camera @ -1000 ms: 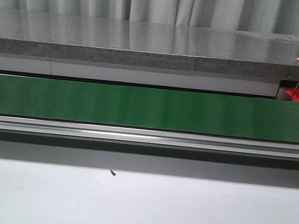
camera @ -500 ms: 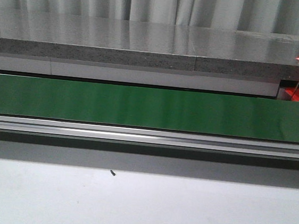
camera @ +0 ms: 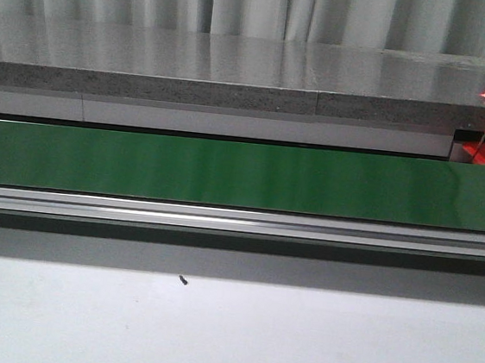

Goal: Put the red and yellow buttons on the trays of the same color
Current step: 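Reach the left gripper to another yellow push-button and grasp it, then set the yellow button on the green belt and open the left gripper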

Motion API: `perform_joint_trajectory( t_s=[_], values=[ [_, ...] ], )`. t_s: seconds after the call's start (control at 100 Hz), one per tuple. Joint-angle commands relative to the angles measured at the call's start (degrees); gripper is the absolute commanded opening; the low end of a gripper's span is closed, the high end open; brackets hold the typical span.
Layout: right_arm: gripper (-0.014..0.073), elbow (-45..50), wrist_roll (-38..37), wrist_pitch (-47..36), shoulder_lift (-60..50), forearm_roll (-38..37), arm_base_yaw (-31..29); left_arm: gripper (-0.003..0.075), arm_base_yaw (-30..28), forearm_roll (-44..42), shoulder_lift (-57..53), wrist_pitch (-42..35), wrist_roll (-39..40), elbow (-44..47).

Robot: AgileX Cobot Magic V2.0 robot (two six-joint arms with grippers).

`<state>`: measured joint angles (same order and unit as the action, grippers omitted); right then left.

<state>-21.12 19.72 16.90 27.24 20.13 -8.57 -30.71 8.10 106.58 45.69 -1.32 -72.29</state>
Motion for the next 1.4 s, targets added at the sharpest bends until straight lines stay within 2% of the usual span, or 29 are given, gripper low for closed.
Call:
perform_joint_trajectory(
  t_s=[0.0,0.09,0.17,0.52,0.72,0.93,1.07,1.39],
  values=[
    [-0.0068,-1.6,0.6,-3.9,0.0,0.4,0.2,0.0244,-0.2,0.8,-2.5,-2.0,0.2,-1.8],
    [-0.0068,-1.6,0.6,-3.9,0.0,0.4,0.2,0.0158,-0.2,0.8,-2.5,-2.1,0.2,-1.8],
    [-0.0068,-1.6,0.6,-3.9,0.0,0.4,0.2,0.0125,-0.2,0.8,-2.7,-2.1,-0.5,-1.8],
    [-0.0068,-1.6,0.6,-3.9,0.0,0.4,0.2,0.0125,-0.2,1.3,-12.3,2.1,-4.1,-1.8],
    [-0.0068,-1.6,0.6,-3.9,0.0,0.4,0.2,0.0125,2.5,1.3,-17.9,3.0,-5.6,-1.8],
    [-0.0068,-1.6,0.6,-3.9,0.0,0.4,0.2,0.0125,8.4,1.3,-18.6,5.8,-5.7,-1.8],
    [-0.0068,-1.6,0.6,-3.9,0.0,0.4,0.2,0.0125,12.1,1.2,-18.5,4.8,-5.7,-1.8],
    [-0.0068,-1.6,0.6,-3.9,0.0,0.4,0.2,0.0128,13.6,1.0,-17.4,3.3,-6.8,-1.8]
  ],
)
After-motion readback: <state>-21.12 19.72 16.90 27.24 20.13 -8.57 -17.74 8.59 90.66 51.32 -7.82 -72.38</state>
